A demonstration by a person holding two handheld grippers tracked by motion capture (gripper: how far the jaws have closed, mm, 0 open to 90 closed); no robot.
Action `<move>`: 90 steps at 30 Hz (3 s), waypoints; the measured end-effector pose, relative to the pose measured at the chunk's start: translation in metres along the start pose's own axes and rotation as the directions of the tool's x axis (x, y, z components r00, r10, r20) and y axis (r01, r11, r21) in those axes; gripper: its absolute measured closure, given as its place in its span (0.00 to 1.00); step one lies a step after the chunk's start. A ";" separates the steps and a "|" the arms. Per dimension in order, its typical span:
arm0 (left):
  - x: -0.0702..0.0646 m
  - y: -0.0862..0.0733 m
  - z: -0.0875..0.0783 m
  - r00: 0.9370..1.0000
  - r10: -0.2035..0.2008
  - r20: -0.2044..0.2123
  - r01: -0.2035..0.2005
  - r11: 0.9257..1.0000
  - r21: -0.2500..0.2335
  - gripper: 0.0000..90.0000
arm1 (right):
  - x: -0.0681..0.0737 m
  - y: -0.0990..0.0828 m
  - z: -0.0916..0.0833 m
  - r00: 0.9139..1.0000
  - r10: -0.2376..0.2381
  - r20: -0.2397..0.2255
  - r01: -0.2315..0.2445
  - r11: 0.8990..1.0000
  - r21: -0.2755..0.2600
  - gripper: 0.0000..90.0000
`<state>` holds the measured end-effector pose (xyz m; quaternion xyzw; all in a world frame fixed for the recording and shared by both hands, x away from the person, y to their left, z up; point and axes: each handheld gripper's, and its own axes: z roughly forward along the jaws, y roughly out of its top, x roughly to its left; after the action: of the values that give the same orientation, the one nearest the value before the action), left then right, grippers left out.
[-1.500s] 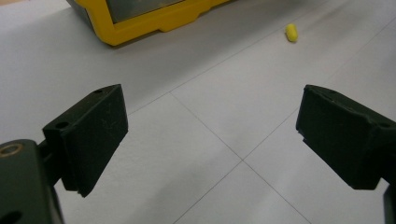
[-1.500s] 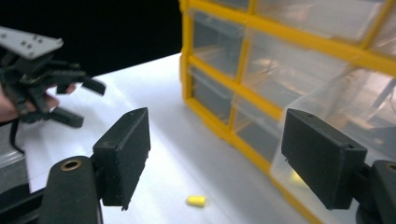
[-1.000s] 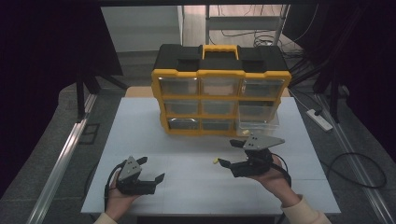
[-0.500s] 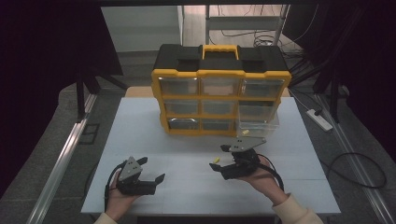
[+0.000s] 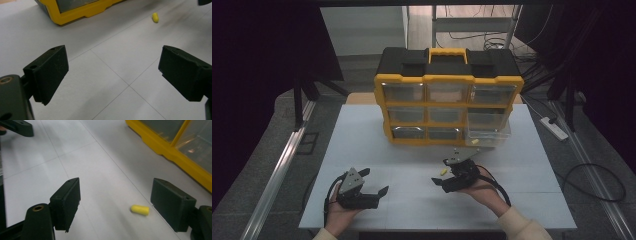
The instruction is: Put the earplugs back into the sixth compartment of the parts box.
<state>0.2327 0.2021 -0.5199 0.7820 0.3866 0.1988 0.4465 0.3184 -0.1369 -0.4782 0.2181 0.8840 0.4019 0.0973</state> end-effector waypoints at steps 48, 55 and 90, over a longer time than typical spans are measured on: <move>-0.001 -0.001 -0.001 1.000 0.006 0.004 -0.006 1.000 0.002 0.10 | -0.034 -0.022 0.041 0.996 0.048 0.075 -0.060 0.985 0.165 0.76; -0.001 -0.001 -0.001 1.000 0.004 0.004 -0.004 1.000 0.000 0.10 | -0.024 -0.014 0.032 0.997 -0.011 0.079 0.002 0.994 0.110 0.78; 0.000 -0.001 -0.002 1.000 0.003 0.003 -0.003 1.000 -0.005 0.10 | -0.011 0.042 -0.072 0.993 0.005 0.116 0.027 0.963 -0.269 0.79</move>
<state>0.2313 0.2034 -0.5194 0.7817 0.3844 0.1994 0.4488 0.3157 -0.1655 -0.3999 0.2209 0.8151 0.5046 0.1793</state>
